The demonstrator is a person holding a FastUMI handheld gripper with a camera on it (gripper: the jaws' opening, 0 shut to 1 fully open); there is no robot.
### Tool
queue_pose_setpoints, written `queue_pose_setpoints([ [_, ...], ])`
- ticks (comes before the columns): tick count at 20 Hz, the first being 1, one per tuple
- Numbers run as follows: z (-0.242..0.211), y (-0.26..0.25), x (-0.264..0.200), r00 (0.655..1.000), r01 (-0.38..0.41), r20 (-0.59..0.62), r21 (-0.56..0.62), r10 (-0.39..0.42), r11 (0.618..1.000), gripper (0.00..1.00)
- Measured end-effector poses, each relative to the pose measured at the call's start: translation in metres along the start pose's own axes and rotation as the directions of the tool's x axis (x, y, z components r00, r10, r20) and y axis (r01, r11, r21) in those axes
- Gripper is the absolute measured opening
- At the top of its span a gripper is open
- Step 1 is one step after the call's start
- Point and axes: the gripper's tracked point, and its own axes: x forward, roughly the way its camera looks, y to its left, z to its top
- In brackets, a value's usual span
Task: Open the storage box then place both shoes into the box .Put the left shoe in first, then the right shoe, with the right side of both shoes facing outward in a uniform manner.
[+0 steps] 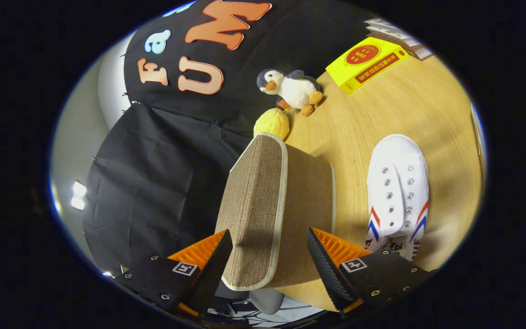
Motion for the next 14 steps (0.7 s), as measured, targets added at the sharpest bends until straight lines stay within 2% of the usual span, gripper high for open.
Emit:
queue_pose_setpoints([
  [5, -0.011, 0.01, 0.014, 0.991, -0.105, -0.074, 0.092, 0.112, 0.99, 0.98],
  [8, -0.014, 0.016, 0.015, 0.98, -0.16, -0.085, 0.178, 0.177, 0.971, 0.98],
  [10, -0.009, 0.022, 0.008, 0.97, -0.215, -0.054, 0.246, 0.235, 0.945, 0.97],
  [11, -0.002, 0.029, 0.005, 0.962, -0.252, -0.028, 0.283, 0.271, 0.925, 0.93],
  [14, 0.002, 0.023, -0.002, 0.966, -0.249, -0.003, 0.281, 0.26, 0.927, 0.76],
])
